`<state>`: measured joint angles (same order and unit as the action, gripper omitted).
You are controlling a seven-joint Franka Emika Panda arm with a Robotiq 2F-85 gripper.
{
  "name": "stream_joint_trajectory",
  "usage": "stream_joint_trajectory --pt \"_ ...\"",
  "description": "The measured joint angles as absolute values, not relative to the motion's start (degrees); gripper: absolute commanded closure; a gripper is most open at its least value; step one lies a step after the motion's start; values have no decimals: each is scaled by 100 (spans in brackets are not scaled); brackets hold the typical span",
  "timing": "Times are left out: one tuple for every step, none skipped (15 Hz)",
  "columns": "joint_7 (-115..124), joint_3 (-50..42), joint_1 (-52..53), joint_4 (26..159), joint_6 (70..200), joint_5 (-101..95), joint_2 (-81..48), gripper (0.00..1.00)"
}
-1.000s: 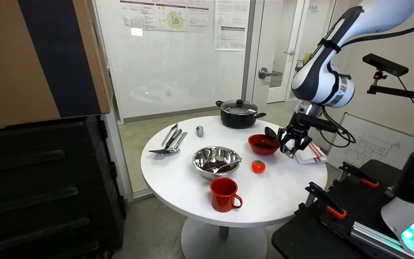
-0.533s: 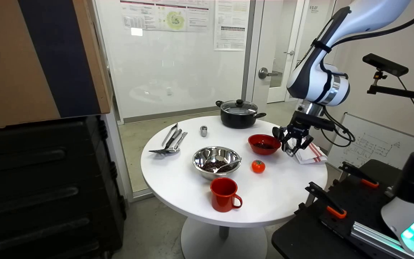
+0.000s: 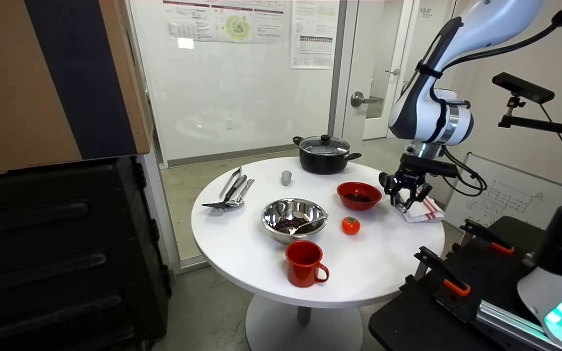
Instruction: Pick the black spoon near the red bowl and put it next to the tea towel
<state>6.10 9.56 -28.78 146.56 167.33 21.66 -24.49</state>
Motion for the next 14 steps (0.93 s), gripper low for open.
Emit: stream_joint_trajectory --pt "641 799 -2707 14644 16733 2166 -2469 91" --pt "675 679 -2565 14624 16733 2166 -2504 91" --pt "702 595 -2448 14593 16734 2170 -2563 91" --pt "735 546 -2359 14553 16744 2177 -2641 91" --pt "775 512 -2282 14497 16755 2185 -2740 91" --pt "805 491 -2216 14433 16769 2197 -2846 91" --pt "827 487 -2167 14358 16789 2224 -2964 91" --pt "847 488 -2134 14281 16810 2250 -3080 91" --pt "873 493 -2111 14197 16842 2276 -3199 91" --pt "892 499 -2097 14116 16880 2302 -3310 91" --pt "914 501 -2084 14034 16936 2326 -3422 91" --pt "941 503 -2077 13960 16997 2344 -3527 91" --pt "980 507 -2075 13891 17057 2353 -3621 91" --pt "1017 510 -2075 13830 17111 2356 -3708 91"
